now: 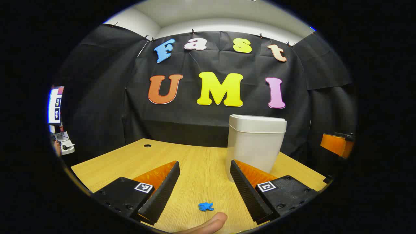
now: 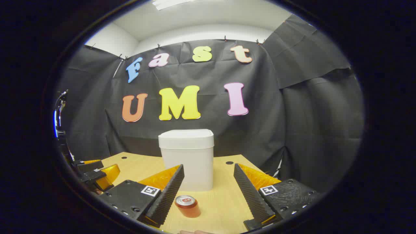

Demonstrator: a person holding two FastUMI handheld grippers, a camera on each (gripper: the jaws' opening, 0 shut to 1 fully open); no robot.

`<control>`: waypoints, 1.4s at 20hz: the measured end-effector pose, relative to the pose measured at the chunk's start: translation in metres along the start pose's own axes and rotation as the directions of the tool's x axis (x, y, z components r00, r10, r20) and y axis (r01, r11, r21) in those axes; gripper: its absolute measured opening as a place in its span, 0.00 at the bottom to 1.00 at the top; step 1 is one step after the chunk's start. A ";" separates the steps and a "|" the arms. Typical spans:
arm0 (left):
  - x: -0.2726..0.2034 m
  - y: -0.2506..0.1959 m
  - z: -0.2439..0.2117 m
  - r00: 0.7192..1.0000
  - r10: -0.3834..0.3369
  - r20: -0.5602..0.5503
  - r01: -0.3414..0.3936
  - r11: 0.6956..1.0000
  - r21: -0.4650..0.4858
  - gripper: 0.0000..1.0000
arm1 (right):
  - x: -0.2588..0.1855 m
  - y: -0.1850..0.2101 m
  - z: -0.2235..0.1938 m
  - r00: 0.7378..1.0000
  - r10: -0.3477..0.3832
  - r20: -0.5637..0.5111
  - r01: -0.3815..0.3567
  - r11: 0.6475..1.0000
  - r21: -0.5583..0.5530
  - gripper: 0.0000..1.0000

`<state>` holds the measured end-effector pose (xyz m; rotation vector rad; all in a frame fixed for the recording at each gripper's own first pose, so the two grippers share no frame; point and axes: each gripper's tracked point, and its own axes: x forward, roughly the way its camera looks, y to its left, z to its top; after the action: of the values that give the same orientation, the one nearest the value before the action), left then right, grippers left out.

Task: Press the lid of the desktop garbage bin to open it, pick up the crumpled paper on the desktop and throw it into the bin, then pick up the pop can on the desktop and drop it into the bin, and finally close the garbage bin lid.

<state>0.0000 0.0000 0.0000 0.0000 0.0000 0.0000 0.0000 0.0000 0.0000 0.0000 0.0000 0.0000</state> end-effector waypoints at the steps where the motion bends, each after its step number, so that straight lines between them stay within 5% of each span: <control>1: 0.000 -0.001 -0.001 1.000 -0.003 -0.002 0.003 1.000 0.000 1.00 | 0.001 -0.003 0.001 1.000 -0.007 0.002 0.007 1.000 0.008 0.92; 5: 0.001 -0.002 -0.003 1.000 -0.011 -0.006 0.011 1.000 0.015 1.00 | 0.008 -0.017 0.014 0.998 -0.050 0.031 0.047 0.996 0.079 0.92; 6: 0.001 0.000 -0.003 1.000 -0.008 -0.005 0.008 1.000 0.024 1.00 | 0.011 -0.016 0.013 0.999 -0.049 0.025 0.046 0.996 0.079 0.99; 21: 0.004 0.027 -0.001 0.999 0.039 -0.010 -0.039 0.998 0.039 1.00 | 0.048 -0.004 0.022 0.999 -0.044 0.025 0.044 0.999 -0.021 0.95; 26: 0.008 0.046 -0.002 0.997 0.080 -0.016 -0.079 0.996 0.048 1.00 | 0.079 0.013 0.063 0.996 0.000 0.092 0.003 0.999 -0.032 0.67; 28: 0.011 0.052 -0.006 0.995 0.095 -0.027 -0.093 0.994 0.049 1.00 | 0.098 0.010 0.080 0.990 -0.039 0.134 0.054 0.992 -0.112 0.49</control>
<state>0.0110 0.0517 -0.0065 0.0482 0.0289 0.0940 0.0979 0.0103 0.0795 -0.1154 -0.1321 -0.0466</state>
